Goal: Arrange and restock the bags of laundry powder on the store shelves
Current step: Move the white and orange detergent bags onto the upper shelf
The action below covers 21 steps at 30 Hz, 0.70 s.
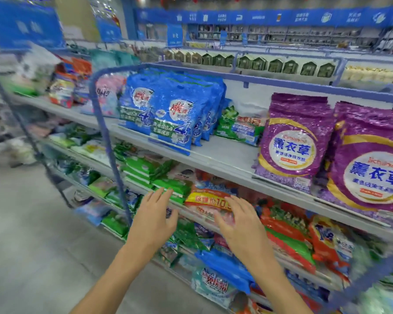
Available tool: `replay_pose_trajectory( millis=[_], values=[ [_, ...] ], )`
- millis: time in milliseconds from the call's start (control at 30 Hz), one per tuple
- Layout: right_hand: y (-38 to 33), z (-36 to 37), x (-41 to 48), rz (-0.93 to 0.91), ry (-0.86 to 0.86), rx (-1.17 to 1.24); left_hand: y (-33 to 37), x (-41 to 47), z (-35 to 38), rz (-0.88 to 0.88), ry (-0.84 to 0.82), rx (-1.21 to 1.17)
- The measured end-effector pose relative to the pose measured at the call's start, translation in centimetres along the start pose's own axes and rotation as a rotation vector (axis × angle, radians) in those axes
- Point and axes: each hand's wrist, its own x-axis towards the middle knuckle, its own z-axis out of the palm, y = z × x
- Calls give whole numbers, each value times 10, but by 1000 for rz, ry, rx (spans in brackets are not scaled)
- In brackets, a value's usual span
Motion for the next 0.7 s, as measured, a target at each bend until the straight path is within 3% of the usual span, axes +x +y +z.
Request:
replay_pose_trajectory(
  millis=[333, 700],
  values=[
    [-180, 108, 67, -208, -95, 41, -194, 6, -89, -204, 90, 42],
    [-321, 193, 173, -347, -189, 46, -338, 63, -148, -354, 150, 38]
  ],
)
